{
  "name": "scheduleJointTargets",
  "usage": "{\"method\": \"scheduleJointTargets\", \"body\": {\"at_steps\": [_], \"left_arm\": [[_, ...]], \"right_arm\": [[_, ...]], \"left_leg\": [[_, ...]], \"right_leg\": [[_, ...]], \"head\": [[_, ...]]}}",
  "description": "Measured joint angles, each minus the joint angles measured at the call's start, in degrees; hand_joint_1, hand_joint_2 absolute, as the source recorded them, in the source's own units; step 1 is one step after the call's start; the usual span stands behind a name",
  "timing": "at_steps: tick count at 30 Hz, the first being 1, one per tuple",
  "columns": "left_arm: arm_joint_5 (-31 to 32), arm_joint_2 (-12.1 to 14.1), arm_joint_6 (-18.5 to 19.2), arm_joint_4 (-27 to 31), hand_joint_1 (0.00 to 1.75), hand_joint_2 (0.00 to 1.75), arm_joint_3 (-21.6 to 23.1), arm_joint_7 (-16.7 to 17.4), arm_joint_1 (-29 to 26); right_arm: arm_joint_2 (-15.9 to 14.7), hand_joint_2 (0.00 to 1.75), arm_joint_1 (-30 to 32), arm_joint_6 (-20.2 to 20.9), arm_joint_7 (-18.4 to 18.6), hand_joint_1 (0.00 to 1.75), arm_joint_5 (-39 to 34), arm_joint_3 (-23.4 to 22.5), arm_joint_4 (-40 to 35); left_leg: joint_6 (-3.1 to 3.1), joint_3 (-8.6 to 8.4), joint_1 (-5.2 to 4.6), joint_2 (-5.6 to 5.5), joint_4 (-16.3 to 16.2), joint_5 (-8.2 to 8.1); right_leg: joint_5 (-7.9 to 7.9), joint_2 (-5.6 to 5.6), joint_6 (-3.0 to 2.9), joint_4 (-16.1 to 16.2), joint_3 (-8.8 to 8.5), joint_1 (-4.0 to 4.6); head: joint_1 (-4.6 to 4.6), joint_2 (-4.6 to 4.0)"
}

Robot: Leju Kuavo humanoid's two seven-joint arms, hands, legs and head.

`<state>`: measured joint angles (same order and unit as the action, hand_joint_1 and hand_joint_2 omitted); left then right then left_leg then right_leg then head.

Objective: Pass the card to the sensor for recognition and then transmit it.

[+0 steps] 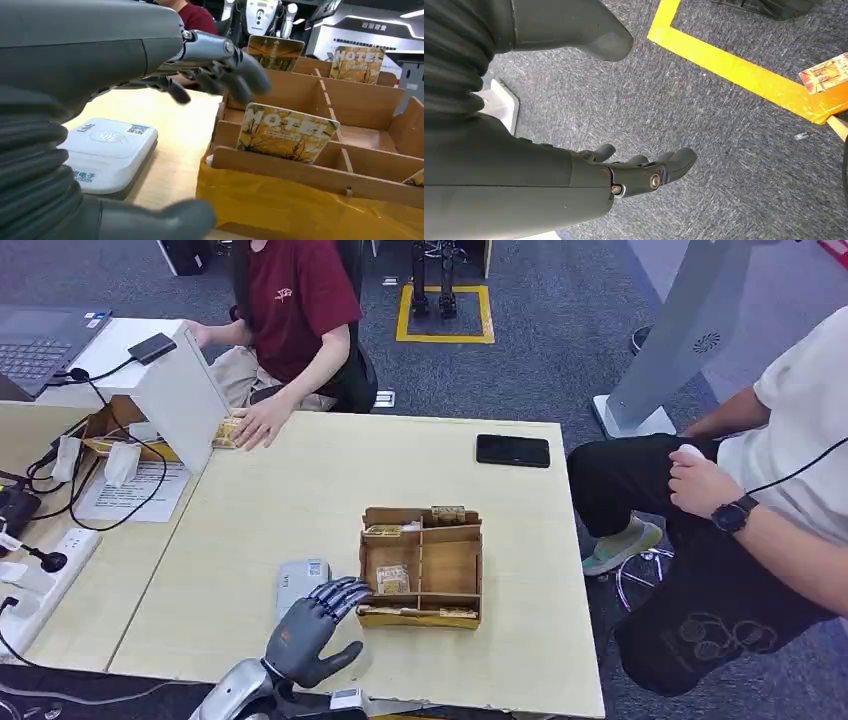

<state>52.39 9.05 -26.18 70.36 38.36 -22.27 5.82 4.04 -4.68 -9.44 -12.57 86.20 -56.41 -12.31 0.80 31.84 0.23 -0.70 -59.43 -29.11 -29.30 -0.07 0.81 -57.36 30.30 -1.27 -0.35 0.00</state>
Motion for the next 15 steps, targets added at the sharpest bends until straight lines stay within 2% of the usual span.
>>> {"method": "scheduleJointTargets", "body": {"at_steps": [3, 4, 5, 15], "left_arm": [[-0.17, -0.02, 0.37, -0.04, 1.75, 1.75, -0.02, 0.07, 0.12], [-0.26, -0.09, 0.37, -0.04, 1.64, 1.75, -0.02, 0.07, 0.27], [-0.39, -0.11, 0.37, -0.04, 1.75, 1.75, -0.02, 0.07, 0.41], [-0.79, -0.04, 0.57, -0.24, 1.75, 1.75, -0.48, 0.13, 0.26]], "right_arm": [[0.00, 1.75, -0.01, -0.02, 0.00, 0.00, -0.09, 0.02, 0.00], [0.00, 1.75, -0.02, -0.02, 0.00, 0.00, -0.15, 0.02, 0.00], [0.00, 1.75, -0.01, 0.00, 0.00, 0.00, -0.15, 0.04, 0.00], [0.00, 1.75, -0.06, -0.20, -0.31, 0.00, -0.52, 0.04, 0.00]], "left_leg": [[0.00, 0.00, 0.00, -0.01, 0.00, 0.00], [0.00, 0.00, 0.00, -0.01, 0.00, 0.00], [0.00, -0.01, 0.00, 0.00, 0.00, 0.00], [0.00, 0.00, 0.00, -0.02, 0.00, 0.00]], "right_leg": [[0.00, -0.01, 0.00, 0.00, 0.00, 0.00], [0.00, -0.01, 0.00, 0.00, -0.01, 0.00], [0.00, -0.01, 0.00, 0.00, -0.02, 0.00], [0.00, -0.02, 0.00, 0.00, -0.02, 0.00]], "head": [[0.00, 0.00], [0.00, 0.00], [0.00, 0.02], [0.00, 0.02]]}}
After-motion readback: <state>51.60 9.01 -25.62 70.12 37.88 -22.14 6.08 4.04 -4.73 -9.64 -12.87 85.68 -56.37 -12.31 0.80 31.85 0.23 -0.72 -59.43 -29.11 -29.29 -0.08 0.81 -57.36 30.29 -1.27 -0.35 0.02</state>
